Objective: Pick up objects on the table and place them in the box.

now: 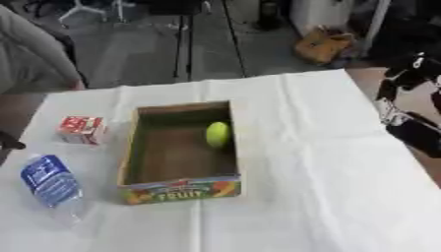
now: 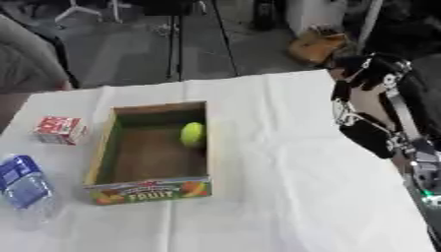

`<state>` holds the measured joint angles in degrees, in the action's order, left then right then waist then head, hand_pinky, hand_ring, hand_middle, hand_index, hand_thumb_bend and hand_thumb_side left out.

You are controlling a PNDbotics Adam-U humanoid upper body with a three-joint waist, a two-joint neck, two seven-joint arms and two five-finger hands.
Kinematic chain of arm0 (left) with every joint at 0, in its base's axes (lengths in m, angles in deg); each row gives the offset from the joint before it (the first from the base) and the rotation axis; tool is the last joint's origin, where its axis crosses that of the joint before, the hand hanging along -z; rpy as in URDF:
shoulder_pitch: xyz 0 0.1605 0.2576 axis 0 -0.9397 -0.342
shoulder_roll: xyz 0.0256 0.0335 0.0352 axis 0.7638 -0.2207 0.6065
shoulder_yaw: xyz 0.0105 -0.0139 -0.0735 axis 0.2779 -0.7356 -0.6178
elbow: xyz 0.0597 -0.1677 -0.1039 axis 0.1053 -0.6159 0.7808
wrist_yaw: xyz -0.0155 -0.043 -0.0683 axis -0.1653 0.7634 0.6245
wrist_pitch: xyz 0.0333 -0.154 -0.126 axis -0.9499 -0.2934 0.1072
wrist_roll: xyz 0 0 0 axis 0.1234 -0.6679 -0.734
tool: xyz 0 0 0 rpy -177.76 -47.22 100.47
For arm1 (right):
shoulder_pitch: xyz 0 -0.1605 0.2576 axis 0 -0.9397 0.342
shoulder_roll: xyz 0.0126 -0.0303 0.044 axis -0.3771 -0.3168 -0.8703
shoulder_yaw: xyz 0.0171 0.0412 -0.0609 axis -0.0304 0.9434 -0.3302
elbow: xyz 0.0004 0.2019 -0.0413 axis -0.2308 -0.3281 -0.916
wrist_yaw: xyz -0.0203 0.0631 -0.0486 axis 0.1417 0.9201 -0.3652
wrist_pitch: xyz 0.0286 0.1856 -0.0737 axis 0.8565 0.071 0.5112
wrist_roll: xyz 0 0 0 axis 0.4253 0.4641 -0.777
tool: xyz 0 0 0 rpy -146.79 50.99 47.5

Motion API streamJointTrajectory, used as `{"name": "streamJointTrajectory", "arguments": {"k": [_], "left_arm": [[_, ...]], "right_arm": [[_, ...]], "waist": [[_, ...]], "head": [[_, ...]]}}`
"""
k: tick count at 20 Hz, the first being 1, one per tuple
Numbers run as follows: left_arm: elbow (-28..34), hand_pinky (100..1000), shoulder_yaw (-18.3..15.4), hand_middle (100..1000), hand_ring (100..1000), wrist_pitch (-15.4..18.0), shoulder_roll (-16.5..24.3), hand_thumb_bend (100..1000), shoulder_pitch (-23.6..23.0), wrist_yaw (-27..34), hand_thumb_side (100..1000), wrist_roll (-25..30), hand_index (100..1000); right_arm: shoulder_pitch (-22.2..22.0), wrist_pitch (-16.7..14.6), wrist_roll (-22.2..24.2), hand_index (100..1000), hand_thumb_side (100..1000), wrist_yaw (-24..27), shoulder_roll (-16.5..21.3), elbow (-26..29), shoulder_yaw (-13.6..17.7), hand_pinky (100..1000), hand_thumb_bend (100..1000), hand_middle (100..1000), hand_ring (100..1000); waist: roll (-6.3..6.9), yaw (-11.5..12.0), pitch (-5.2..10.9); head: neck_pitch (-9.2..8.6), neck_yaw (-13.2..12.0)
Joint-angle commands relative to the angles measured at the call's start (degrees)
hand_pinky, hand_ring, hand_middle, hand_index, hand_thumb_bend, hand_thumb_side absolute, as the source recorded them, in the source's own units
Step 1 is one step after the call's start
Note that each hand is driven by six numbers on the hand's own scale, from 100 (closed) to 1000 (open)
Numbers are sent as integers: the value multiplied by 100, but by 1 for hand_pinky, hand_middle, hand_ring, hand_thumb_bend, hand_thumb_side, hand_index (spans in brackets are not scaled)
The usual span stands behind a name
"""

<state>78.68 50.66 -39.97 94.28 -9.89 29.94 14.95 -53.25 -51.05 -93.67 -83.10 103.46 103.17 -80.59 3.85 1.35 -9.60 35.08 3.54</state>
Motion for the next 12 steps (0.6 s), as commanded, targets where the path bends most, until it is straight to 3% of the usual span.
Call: {"name": "streamJointTrajectory", "arguments": {"k": [1, 12], "left_arm": [[-212, 924, 13, 889, 898, 339, 62, 1000, 115, -42, 387, -197, 985], [-532, 908, 188, 898, 906, 672, -76, 970, 239, 140, 359, -356, 993]], "right_arm": [[80, -28, 10, 776, 164, 35, 168, 125, 8, 526, 100, 588, 558], [127, -58, 21, 776, 173, 47, 163, 125, -20, 526, 100, 588, 557]], "waist": [[-1, -18, 52], [25, -147, -17]], "head": [[-45, -3], [-72, -20]]}}
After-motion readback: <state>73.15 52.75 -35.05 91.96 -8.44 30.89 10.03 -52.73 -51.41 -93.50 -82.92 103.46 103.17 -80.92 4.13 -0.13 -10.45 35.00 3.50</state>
